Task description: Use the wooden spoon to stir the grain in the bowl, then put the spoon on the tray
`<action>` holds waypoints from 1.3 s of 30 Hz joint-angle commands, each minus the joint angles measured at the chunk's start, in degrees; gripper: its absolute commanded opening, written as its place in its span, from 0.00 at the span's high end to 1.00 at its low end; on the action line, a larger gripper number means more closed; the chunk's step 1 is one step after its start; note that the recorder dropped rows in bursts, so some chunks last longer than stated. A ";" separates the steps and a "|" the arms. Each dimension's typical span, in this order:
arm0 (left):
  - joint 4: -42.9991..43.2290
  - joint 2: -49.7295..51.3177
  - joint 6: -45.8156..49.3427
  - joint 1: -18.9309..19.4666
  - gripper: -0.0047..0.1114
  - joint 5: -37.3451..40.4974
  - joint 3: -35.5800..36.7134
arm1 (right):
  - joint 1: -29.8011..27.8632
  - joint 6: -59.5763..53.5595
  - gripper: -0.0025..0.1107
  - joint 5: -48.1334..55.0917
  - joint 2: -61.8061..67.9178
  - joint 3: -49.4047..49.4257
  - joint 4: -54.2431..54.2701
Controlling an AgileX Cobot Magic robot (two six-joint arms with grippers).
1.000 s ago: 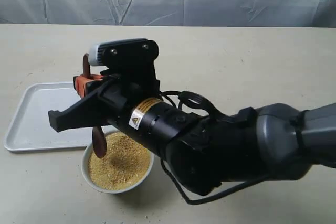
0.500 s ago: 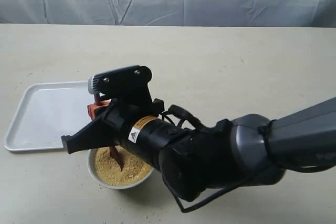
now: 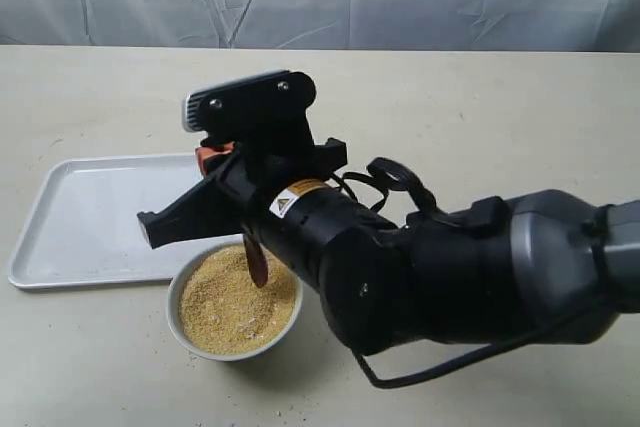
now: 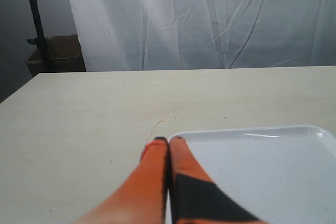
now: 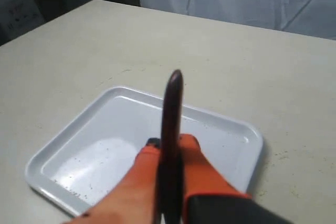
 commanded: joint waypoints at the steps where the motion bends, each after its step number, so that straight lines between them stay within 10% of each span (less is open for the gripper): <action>1: -0.20 -0.29 -0.17 0.05 0.96 -0.16 0.28 | -0.20 -2.22 0.98 -2.76 2.68 -0.06 2.34; 39: -0.20 -0.29 -0.17 0.05 0.96 -0.29 0.28 | 0.98 2.66 0.98 -1.43 -0.02 -0.06 -0.11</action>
